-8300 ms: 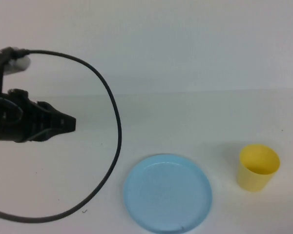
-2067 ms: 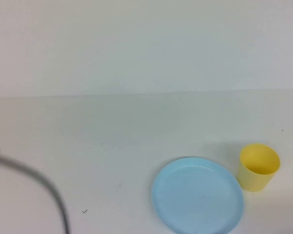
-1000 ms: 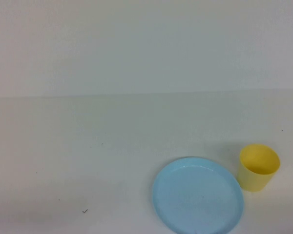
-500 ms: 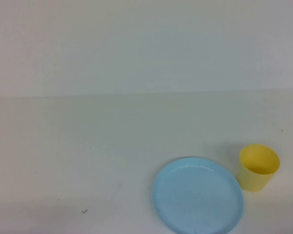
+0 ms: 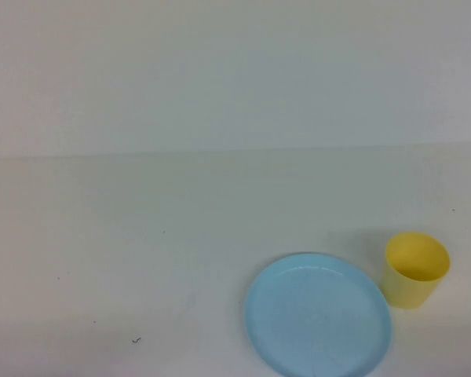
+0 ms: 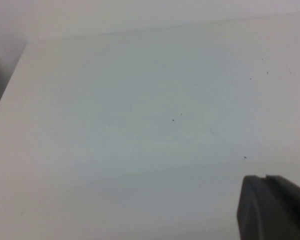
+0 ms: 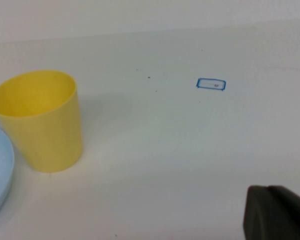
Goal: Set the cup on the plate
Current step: Pick up the cup from the table
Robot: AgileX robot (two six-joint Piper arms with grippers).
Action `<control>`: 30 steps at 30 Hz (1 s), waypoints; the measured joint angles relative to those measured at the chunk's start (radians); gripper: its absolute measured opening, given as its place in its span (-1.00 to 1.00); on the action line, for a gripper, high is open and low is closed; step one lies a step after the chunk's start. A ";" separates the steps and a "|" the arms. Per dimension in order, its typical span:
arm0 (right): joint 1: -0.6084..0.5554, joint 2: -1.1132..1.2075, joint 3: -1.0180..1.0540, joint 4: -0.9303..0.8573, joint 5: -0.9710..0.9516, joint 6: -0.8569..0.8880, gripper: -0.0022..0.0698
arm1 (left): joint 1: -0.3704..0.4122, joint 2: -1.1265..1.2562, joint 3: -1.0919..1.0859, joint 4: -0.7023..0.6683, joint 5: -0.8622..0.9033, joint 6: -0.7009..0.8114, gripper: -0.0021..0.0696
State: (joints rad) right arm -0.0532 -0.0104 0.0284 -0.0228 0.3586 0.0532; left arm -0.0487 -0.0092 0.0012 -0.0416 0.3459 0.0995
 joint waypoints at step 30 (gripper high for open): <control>0.000 0.000 -0.228 0.474 -0.277 -0.076 -0.94 | -0.002 0.000 0.000 0.000 0.000 -0.006 -0.94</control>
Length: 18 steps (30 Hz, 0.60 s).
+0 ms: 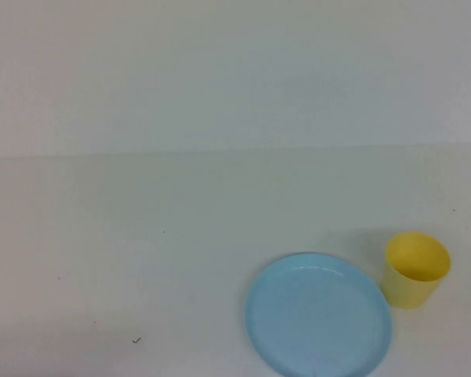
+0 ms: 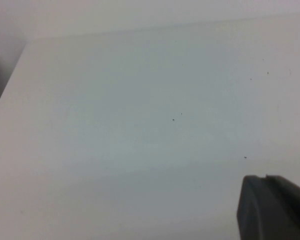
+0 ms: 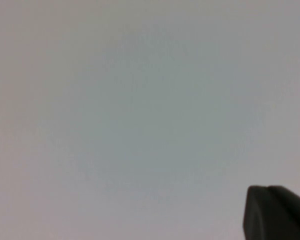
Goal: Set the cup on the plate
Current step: Pick up the cup from the table
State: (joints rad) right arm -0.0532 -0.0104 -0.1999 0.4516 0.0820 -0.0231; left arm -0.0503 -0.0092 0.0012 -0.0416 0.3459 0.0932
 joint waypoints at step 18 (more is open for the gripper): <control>0.000 0.667 -1.044 -0.018 1.039 -0.454 -0.94 | 0.000 0.000 0.000 0.001 0.000 0.000 -0.94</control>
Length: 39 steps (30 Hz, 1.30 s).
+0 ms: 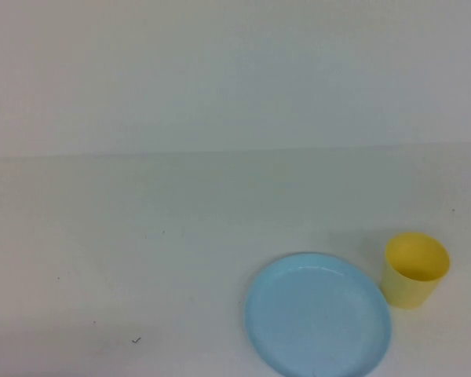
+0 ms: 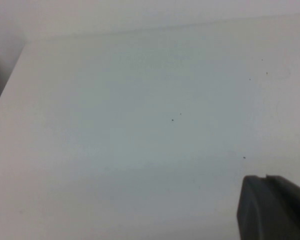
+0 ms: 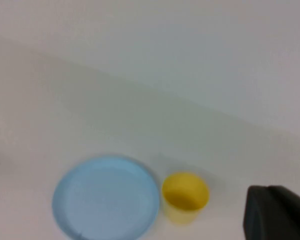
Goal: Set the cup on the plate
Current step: Pick up the cup from the table
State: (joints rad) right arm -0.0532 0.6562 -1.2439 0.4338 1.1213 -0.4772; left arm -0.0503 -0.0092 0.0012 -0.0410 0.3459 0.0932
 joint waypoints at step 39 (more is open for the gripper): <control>0.216 1.145 -0.054 -0.226 -0.177 0.141 0.17 | 0.000 0.000 0.000 0.002 0.000 -0.001 -0.94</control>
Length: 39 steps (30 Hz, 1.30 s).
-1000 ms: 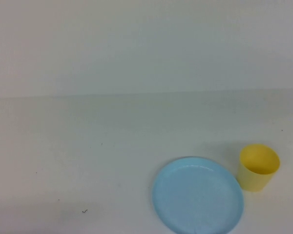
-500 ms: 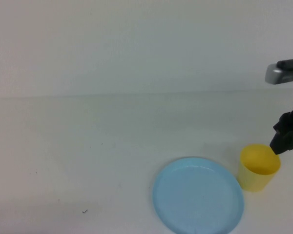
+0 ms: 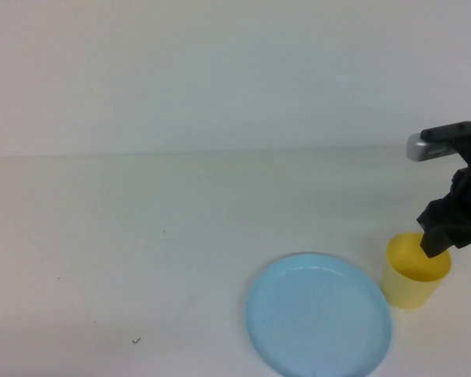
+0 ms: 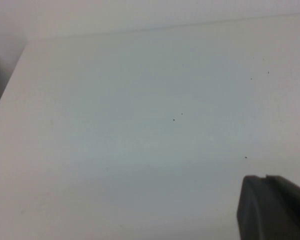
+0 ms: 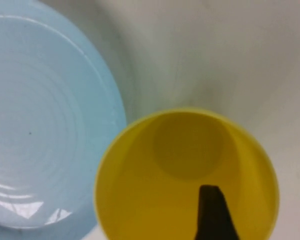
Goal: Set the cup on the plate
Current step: Pick up the cup from the table, then place the cup on the plate
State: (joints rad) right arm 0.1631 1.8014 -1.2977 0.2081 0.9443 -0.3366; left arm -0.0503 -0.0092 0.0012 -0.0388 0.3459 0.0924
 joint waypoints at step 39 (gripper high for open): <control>0.217 -0.079 -0.078 0.099 0.013 -0.015 -0.85 | 0.000 0.000 0.000 0.000 0.000 0.000 -0.94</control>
State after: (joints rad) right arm 0.3805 1.7227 -1.3759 0.3075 0.9576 -0.3520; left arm -0.0503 -0.0092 0.0012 -0.0388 0.3459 0.0924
